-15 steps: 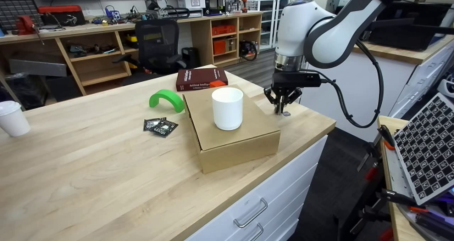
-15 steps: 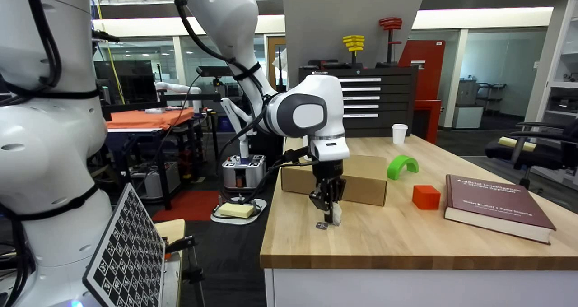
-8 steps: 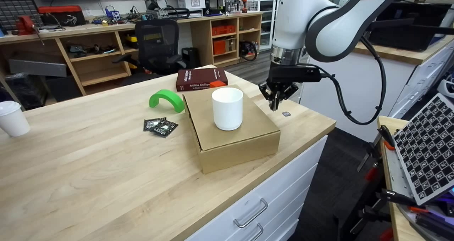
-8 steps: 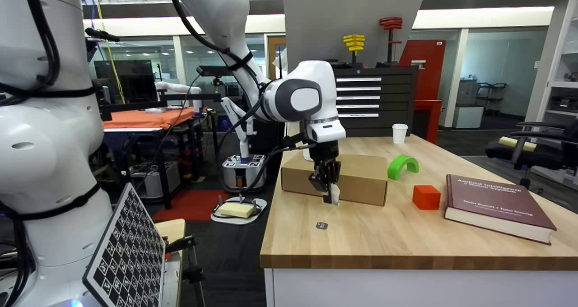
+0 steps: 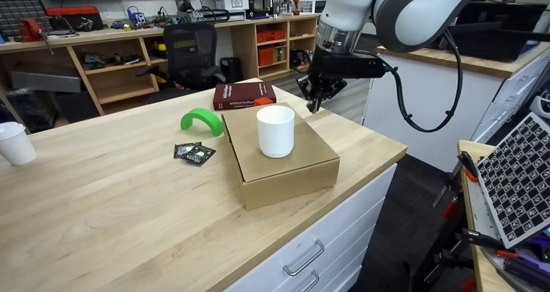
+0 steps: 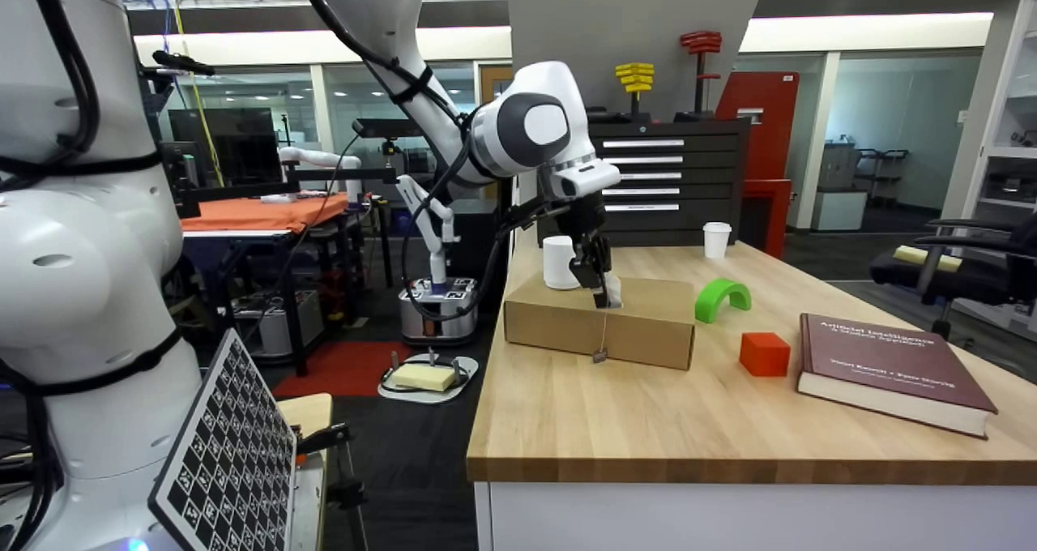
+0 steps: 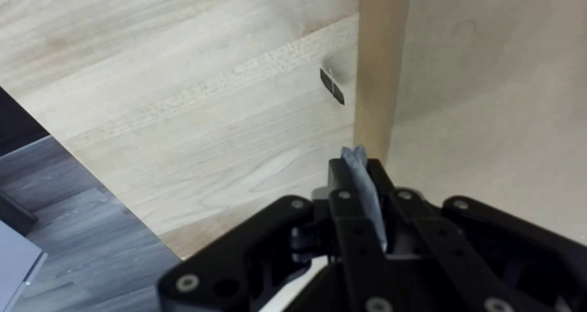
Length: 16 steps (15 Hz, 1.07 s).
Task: Put the teabag in the mug
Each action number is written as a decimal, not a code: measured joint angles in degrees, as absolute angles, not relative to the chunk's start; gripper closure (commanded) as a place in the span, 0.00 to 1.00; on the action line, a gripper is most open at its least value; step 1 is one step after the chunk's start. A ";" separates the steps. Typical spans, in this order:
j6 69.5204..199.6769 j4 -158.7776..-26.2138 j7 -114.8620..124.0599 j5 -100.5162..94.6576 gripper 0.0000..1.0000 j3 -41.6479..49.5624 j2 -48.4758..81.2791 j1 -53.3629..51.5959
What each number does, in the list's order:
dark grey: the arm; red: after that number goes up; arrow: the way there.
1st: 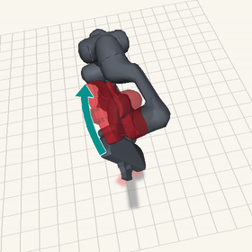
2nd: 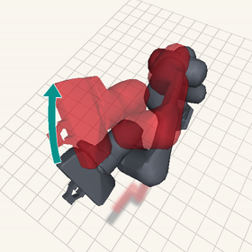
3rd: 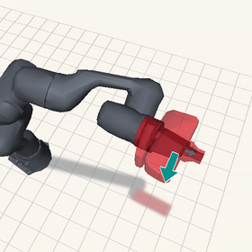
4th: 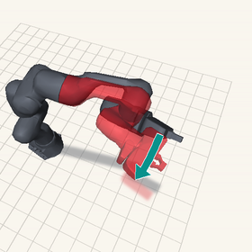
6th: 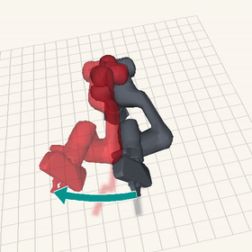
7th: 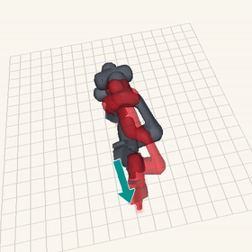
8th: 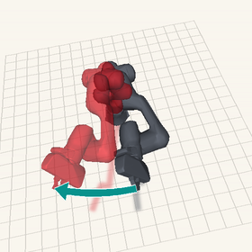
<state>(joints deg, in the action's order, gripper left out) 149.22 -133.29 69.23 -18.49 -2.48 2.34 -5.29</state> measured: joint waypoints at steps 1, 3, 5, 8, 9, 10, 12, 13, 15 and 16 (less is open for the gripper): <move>149.22 -132.68 69.22 -19.49 0.97 -2.59 2.34 -5.30; 149.22 -131.48 69.22 -20.99 0.97 -2.94 2.37 -5.30; 149.26 -130.54 68.29 -20.10 0.97 -3.71 2.33 -5.31; 149.43 -130.03 64.64 -15.04 0.97 -5.80 2.02 -5.36; 149.50 -129.83 63.76 -13.93 0.97 -6.36 1.97 -5.38; 149.59 -129.51 63.28 -13.59 0.97 -6.84 1.90 -5.39; 149.63 -128.58 63.07 -13.59 0.97 -7.51 1.76 -5.46; 149.63 -127.95 63.04 -13.72 0.97 -7.75 1.68 -5.63; 149.61 -126.43 62.92 -13.89 0.97 -8.22 1.58 -6.13; 149.54 -125.68 62.76 -13.83 0.97 -8.72 1.53 -6.17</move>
